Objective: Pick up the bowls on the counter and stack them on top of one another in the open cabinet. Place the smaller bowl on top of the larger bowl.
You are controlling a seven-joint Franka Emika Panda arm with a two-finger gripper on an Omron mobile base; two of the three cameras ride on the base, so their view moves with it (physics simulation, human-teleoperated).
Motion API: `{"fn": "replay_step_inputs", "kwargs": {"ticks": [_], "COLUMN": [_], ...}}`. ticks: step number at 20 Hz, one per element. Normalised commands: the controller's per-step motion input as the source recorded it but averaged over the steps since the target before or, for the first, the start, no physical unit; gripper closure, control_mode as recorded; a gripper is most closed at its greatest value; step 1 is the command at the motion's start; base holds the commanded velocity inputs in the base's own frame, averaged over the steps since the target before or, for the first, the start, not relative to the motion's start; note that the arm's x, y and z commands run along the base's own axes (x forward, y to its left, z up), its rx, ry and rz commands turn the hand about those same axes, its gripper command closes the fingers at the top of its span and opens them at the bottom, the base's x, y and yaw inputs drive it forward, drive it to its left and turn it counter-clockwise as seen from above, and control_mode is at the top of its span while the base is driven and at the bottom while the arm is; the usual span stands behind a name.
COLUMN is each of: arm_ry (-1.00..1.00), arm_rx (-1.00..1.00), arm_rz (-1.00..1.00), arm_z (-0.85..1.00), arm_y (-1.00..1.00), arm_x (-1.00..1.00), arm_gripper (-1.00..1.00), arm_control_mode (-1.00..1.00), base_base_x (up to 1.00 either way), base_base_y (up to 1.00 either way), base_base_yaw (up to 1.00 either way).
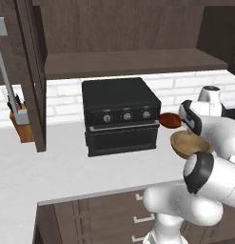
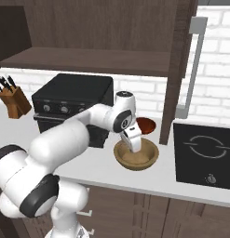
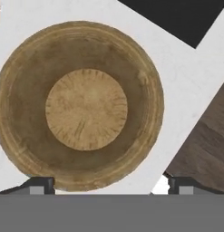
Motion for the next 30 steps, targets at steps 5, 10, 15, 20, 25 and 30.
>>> {"fn": "replay_step_inputs", "kwargs": {"ticks": [5,10,15,20,25,30], "arm_ry": [0.00,0.00,0.00,0.00,0.00,0.00], "arm_rx": [0.07,0.02,0.02,0.02,0.03,0.00], "arm_rz": [-0.07,-0.06,-0.02,0.00,0.00,0.00], "arm_z": [-0.53,-0.33,-0.12,-0.15,-0.19,-0.05], "arm_y": [-0.37,-0.27,-0.14,0.00,0.00,0.00], "arm_x": [0.00,-0.13,-0.13,-0.02,-0.13,-0.11], "arm_gripper": [-1.00,-1.00,-1.00,-1.00,-1.00,-1.00], "arm_control_mode": [-1.00,-1.00,-1.00,-1.00,-1.00,-1.00], "base_base_x": [0.00,0.00,0.00,0.00,0.00,0.00], "base_base_y": [0.00,0.00,0.00,0.00,0.00,0.00], "base_base_yaw": [0.00,0.00,0.00,0.00,0.00,0.00]}}
